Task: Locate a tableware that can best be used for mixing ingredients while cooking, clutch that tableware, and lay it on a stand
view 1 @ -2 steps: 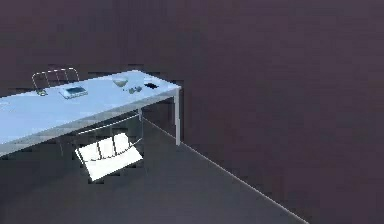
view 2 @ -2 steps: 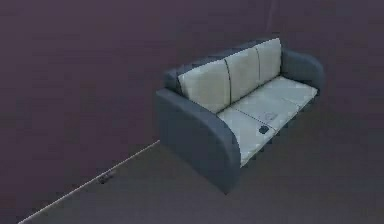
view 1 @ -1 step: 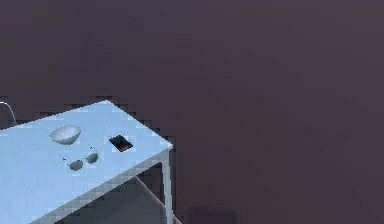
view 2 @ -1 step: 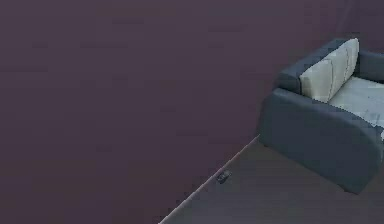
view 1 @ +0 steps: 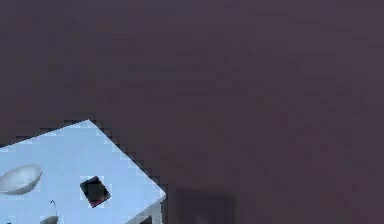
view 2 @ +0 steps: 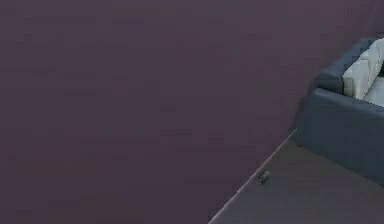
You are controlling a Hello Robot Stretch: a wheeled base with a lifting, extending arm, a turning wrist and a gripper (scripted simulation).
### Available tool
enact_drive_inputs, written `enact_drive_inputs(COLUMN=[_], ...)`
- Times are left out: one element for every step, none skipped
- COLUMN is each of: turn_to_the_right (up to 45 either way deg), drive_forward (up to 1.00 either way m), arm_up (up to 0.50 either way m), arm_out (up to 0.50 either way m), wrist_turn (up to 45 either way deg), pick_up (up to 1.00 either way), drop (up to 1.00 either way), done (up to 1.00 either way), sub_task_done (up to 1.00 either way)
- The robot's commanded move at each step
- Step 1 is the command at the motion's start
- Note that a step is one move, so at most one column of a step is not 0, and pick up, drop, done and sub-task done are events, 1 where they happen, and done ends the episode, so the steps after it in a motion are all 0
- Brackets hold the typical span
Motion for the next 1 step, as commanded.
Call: enact_drive_inputs(turn_to_the_right=[-45.0], drive_forward=[0.0], arm_up=[0.0], arm_out=[0.0], wrist_turn=[0.0], pick_up=[0.0], drop=[0.0], done=[0.0], sub_task_done=[0.0])
